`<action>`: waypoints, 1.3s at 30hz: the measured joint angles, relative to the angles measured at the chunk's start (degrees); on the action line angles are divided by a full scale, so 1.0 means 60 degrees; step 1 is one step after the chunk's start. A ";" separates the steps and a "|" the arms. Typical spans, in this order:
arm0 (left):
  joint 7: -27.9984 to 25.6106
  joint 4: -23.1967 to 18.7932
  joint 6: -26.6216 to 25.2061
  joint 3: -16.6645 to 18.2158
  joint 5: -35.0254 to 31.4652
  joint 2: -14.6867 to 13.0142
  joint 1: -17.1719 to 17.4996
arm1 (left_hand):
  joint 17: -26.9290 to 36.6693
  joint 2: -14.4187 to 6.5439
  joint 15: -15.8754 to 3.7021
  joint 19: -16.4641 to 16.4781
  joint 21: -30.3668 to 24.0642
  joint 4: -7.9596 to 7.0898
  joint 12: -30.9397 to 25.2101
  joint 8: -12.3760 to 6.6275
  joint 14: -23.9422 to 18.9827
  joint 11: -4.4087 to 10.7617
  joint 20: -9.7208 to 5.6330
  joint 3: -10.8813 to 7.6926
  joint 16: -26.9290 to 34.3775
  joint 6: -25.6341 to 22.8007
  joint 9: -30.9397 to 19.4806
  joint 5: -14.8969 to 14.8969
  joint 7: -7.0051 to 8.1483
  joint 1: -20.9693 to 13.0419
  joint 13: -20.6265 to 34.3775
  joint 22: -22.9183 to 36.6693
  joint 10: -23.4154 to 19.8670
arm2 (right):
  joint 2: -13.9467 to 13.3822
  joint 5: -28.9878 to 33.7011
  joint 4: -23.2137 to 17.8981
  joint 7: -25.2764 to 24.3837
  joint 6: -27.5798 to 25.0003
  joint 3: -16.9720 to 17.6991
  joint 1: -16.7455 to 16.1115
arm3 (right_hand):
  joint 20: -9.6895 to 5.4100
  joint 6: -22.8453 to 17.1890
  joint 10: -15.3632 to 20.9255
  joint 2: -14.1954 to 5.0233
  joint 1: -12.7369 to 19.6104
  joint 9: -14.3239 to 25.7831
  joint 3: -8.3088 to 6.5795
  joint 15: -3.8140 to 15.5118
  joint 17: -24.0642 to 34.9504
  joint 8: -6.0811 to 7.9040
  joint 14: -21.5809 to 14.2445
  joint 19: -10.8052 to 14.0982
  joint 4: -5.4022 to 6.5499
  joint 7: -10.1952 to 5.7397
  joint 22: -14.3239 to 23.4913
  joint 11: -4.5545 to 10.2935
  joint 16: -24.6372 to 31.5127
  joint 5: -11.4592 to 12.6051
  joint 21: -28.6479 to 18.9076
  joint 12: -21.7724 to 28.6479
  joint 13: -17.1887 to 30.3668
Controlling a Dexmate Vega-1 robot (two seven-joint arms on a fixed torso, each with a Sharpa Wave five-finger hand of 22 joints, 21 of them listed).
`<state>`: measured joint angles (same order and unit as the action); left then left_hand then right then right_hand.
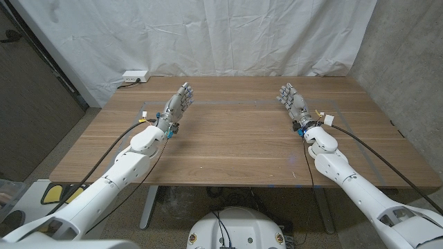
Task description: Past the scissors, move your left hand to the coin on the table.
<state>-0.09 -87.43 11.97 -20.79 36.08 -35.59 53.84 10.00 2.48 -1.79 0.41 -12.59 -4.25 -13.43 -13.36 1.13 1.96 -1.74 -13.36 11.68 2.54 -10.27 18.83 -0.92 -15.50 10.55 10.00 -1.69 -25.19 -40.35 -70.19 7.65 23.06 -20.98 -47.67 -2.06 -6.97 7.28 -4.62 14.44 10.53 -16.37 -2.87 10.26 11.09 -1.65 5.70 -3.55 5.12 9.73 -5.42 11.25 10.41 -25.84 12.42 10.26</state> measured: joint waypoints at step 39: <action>-0.0067 -0.0684 0.1500 0.0448 -0.0249 -0.0279 0.1537 | 0.0046 -0.0089 0.0054 0.0052 0.0000 0.0078 0.0000 0.0045 -0.0157 0.0017 -0.0053 -0.0001 -0.0045 -0.0172 0.0001 -0.0107 -0.0069 -0.0163 -0.0001 -0.0001 -0.0121 | -0.0016 -0.0585 -0.0237 0.0367 0.0028 0.0302 -0.0352 | -0.0001 -0.0103 0.0137 0.0001 -0.0001 -0.0001 0.0013 0.0017 -0.0001 0.0000 -0.0154 0.0241 -0.0093 -0.0001 0.0011 0.0036 0.0000 0.0000 0.0074 0.0000 -0.0001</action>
<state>-0.49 -91.54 20.97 -18.10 34.58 -37.27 63.06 10.28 1.94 -1.46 0.72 -12.58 -3.78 -13.43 -13.08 0.19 2.06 -2.05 -13.36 11.41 1.51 -10.26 18.19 -1.33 -16.47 10.54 10.00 -2.42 -25.29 -43.86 -71.61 9.85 23.23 -19.17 -49.78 -2.06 -7.58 8.10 -4.62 14.44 10.52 -16.29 -2.77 10.25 11.09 -2.57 7.14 -4.11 5.11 9.80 -5.21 11.25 10.41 -25.39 12.41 10.26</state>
